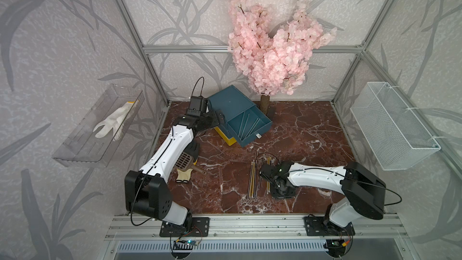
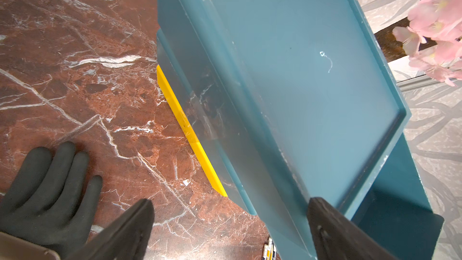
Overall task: Please place the pencils in the drawer according to their color
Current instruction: Pick up the pencil from the center of the board.
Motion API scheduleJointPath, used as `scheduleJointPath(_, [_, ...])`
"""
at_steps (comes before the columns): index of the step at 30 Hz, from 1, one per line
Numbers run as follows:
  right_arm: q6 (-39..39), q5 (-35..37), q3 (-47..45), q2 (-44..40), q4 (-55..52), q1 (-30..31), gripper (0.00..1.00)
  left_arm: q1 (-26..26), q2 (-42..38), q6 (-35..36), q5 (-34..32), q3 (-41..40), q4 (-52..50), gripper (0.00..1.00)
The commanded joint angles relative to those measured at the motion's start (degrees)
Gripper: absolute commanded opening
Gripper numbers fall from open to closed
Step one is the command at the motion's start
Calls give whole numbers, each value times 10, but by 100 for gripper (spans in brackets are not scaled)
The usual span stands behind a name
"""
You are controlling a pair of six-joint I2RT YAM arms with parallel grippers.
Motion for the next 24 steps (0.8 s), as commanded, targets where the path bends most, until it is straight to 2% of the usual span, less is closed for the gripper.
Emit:
scheduleJointPath(1, [-10, 20, 4, 12, -5, -13, 26, 2, 10, 0, 2, -6, 1, 100])
scheduleJointPath(17, [-28, 12, -12, 7, 8, -48, 19, 2, 14, -1, 2, -8, 4, 100])
scheduleJointPath(24, [-26, -2, -19, 10, 16, -48, 10, 2, 14, 2, 0, -9, 3, 100])
